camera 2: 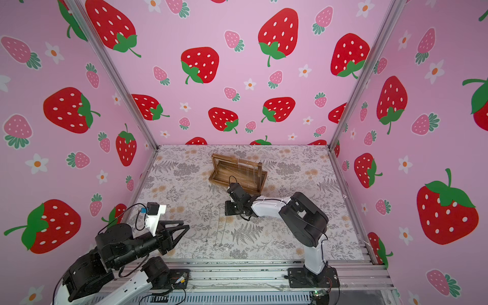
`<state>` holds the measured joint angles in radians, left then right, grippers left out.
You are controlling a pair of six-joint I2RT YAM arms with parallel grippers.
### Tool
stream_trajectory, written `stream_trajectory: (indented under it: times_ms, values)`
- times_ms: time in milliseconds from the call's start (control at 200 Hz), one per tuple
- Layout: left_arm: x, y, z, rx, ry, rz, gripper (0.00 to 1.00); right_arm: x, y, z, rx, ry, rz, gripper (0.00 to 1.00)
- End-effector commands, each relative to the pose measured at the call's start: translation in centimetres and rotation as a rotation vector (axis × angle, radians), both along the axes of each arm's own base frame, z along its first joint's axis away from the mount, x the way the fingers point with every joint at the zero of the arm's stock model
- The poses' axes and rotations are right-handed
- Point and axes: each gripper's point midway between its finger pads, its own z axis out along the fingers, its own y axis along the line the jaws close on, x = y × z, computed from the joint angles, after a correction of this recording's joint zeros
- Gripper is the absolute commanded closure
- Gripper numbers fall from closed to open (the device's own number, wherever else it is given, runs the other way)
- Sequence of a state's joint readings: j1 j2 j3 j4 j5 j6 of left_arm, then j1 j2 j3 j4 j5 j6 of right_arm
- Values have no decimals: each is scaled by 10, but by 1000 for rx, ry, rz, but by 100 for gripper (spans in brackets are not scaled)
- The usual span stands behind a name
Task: Take the necklace off the jewelry display stand
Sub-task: Place the necklace at the center of the board.
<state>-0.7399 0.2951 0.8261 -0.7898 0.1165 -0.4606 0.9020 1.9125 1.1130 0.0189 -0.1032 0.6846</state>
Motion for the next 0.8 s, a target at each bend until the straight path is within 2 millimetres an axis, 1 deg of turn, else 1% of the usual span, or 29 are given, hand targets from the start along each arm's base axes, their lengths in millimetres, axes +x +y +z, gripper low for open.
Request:
stream_trajectory:
  times_ms: [0,175,455,795]
  values:
    - [0,-4,-2,7,0,-21,54,2,4,-3,2,13,19,100]
    - [0,-4,-2,7,0,-20,54,4,9,-5,9,25,26,100]
    - [0,-4,-2,7,-1,-20,54,7,16,-3,18,21,35,100]
    - [0,-4,-1,5,-2,-20,54,12,17,-6,12,30,31,100]
